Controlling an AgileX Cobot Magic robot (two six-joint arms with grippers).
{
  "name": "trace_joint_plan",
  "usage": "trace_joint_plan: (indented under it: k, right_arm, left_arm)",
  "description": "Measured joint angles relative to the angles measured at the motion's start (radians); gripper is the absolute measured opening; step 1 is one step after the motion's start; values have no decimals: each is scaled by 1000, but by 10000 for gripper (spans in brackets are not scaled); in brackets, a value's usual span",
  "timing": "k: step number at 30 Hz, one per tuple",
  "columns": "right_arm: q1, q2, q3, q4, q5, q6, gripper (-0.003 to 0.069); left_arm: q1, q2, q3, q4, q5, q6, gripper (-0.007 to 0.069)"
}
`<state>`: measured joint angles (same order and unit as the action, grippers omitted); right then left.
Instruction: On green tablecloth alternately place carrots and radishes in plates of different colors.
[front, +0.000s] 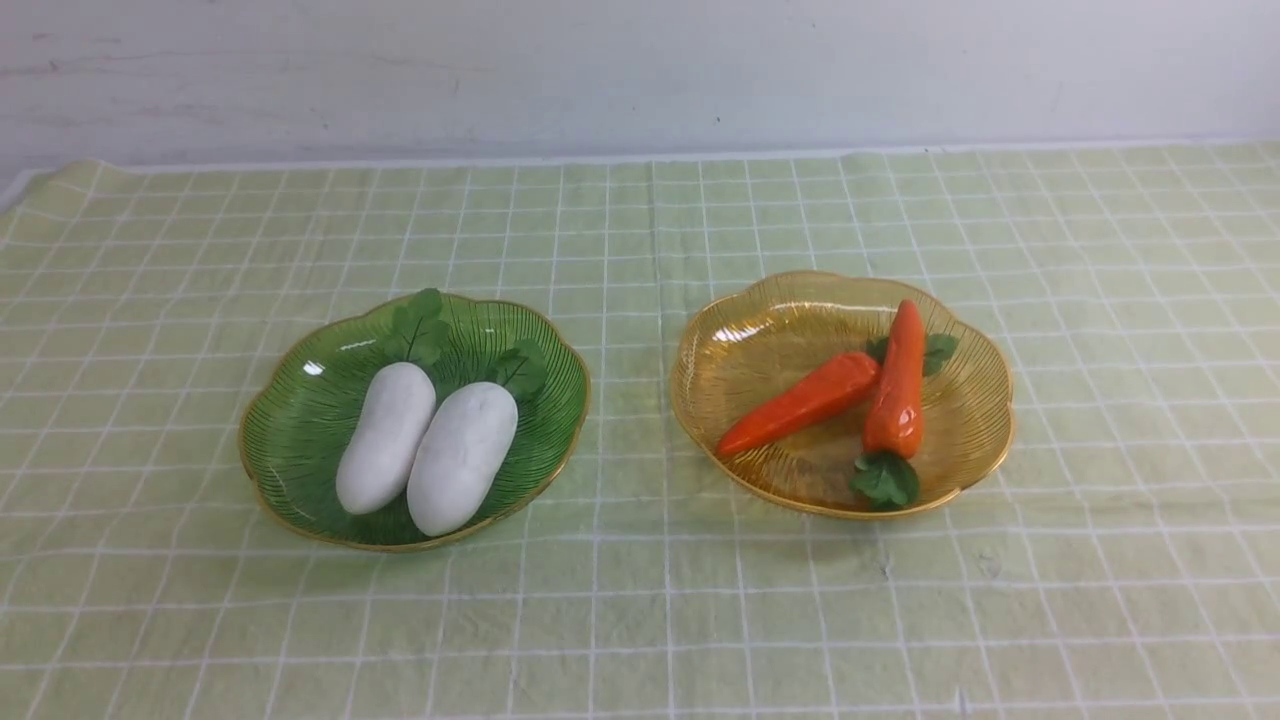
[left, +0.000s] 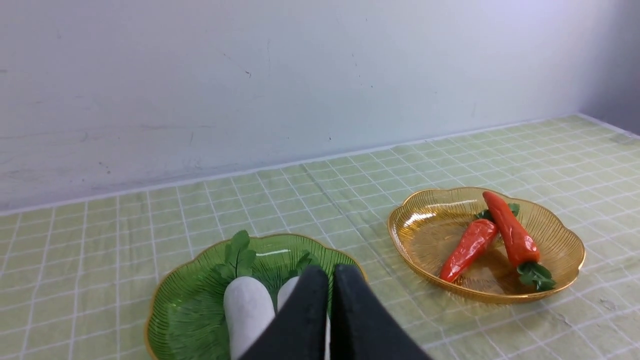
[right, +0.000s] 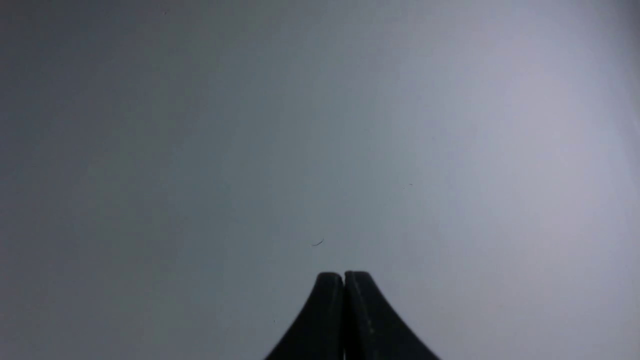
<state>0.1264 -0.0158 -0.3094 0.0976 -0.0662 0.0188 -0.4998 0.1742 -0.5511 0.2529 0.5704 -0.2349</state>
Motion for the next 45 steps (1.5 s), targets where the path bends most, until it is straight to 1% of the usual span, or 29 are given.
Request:
trace_joint_plan:
  k: [16,19,21,22,24,25,26,27,30,36,41,45]
  right_arm:
    - [0,0,0,0,0,0,-14]
    - [0,0,0,0,0,0,-14]
    - [0,0,0,0,0,0,-14]
    - [0,0,0,0,0,0,-14]
    - [0,0,0,0,0,0,-14]
    - [0,0,0,0,-4,0,-14]
    - [0,0,0,0,-4,0,-14]
    - [0,0,0,0,-4,0,-14]
    - [0,0,0,0,-4,0,-14]
    - [0,0,0,0,-4,0,-14]
    - [0,0,0,0,-4,0,-14]
    - [0,0,0,0,-4,0,-14]
  left_arm:
    - [10,-25,23,-1,-3,0,-7]
    - [106,-110,144,-54,-14,45,-7]
    - [167,-156,225,-94,-39,102,-7]
    - [174,-161,235,-99,-44,109,-7]
    - [259,-185,365,-150,-117,204,-7]
    - [282,-186,403,-169,-144,228,-7]
    - [287,-186,412,-172,-150,235,-7]
    - [324,-186,479,-191,-195,262,-7]
    - [385,-186,559,-218,-255,280,-7]
    - [438,-186,578,-231,-259,288,-7]
    - [443,-186,580,-235,-199,293,-7]
    - [444,-186,580,-236,-194,293,-7]
